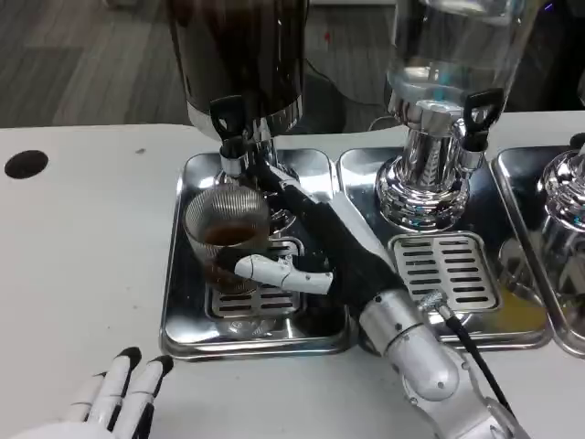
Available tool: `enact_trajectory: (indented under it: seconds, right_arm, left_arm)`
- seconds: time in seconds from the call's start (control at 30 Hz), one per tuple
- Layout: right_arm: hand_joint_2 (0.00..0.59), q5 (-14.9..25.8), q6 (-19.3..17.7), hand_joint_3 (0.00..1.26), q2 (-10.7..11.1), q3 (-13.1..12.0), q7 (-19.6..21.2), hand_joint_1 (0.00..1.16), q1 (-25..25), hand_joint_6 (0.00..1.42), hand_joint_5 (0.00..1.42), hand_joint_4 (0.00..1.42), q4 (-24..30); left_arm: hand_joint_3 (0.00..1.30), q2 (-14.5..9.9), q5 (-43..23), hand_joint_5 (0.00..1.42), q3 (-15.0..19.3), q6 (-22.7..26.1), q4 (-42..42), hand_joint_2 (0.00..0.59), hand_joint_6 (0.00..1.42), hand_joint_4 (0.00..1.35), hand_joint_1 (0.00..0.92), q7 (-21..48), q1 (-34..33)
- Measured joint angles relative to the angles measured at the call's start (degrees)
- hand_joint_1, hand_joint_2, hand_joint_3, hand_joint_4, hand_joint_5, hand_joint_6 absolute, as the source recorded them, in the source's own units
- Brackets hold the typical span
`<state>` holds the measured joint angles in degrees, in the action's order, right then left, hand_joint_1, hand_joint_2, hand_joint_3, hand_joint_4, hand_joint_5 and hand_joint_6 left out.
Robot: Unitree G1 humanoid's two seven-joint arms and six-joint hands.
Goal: Grasp the cup under the faucet to collect the drink, then remove the cup.
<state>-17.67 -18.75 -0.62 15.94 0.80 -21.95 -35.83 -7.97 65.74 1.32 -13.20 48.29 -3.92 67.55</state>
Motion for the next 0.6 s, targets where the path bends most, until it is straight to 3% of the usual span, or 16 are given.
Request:
enact_trajectory:
  seconds: [0.23, 0.6]
  right_arm:
    - [0.029, -0.01, 0.00, 0.09, -1.34, 0.25, 0.45, 0.52, -0.22, 0.03, 0.12, 0.09, -0.23]
    - [0.027, 0.08, 0.00, 0.09, -1.51, 0.24, 0.33, 0.54, -0.88, 0.06, 0.15, 0.12, -2.00]
  left_arm:
    - [0.12, -0.05, -0.31, 0.09, 0.49, -0.37, -0.25, 0.084, 0.30, 0.00, 0.000, -0.88, 1.44]
    - [0.12, -0.07, -1.97, 0.09, 2.01, -1.13, -0.48, 0.085, 0.30, 0.00, 0.000, -1.02, 1.99]
